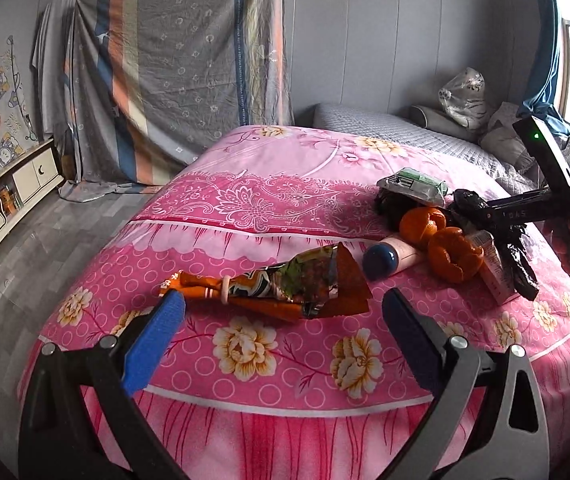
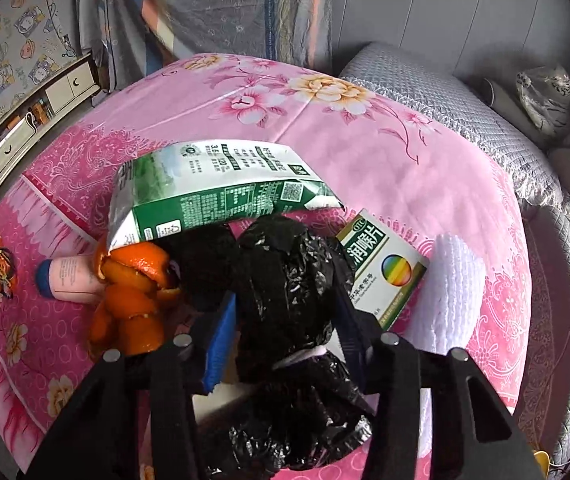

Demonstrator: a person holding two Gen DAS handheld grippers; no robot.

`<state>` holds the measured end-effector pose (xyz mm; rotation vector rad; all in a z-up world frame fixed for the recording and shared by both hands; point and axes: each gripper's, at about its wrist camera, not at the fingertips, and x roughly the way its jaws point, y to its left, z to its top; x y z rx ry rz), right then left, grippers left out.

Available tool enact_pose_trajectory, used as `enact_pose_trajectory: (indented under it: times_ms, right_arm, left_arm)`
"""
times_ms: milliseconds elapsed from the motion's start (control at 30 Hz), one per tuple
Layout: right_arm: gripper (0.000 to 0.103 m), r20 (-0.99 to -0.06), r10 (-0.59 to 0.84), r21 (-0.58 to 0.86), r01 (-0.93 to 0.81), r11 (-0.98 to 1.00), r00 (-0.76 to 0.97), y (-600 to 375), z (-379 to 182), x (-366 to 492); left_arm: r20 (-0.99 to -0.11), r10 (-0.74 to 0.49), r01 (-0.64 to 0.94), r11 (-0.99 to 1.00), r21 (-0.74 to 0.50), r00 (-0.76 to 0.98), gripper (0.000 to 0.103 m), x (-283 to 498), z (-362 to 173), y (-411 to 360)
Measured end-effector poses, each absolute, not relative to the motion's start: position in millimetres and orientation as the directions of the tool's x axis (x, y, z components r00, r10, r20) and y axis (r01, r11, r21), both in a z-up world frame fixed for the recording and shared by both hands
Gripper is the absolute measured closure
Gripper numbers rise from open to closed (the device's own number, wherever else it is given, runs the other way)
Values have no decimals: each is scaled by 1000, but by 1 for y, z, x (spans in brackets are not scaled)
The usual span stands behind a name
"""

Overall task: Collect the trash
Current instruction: 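Grasp the black plastic bag with the right tool while the left tool grasps the orange snack wrapper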

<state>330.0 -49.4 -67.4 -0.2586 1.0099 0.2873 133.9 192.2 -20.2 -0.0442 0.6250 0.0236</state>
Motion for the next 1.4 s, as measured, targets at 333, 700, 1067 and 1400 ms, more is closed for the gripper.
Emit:
enact_pose_trajectory:
  times_ms: [333, 700, 1067, 1400]
  right_arm:
    - [79, -813, 355, 202, -348, 916, 462, -83, -31, 316]
    - [79, -706, 579, 408, -434, 803, 409, -104, 3, 255]
    - [79, -689, 605, 427, -452, 783, 398, -99, 3, 233]
    - [78, -684, 609, 435, -444, 783, 402, -104, 5, 225]
  left_arm:
    - [-598, 10, 7, 1000, 25, 801, 8, 138, -26, 191]
    - [-667, -52, 126, 990, 63, 743, 8, 177, -30, 185]
    - [-750, -62, 265, 952, 154, 658, 9, 211, -39, 172]
    - [-828, -124, 236, 972, 11, 547, 69, 243, -61, 196]
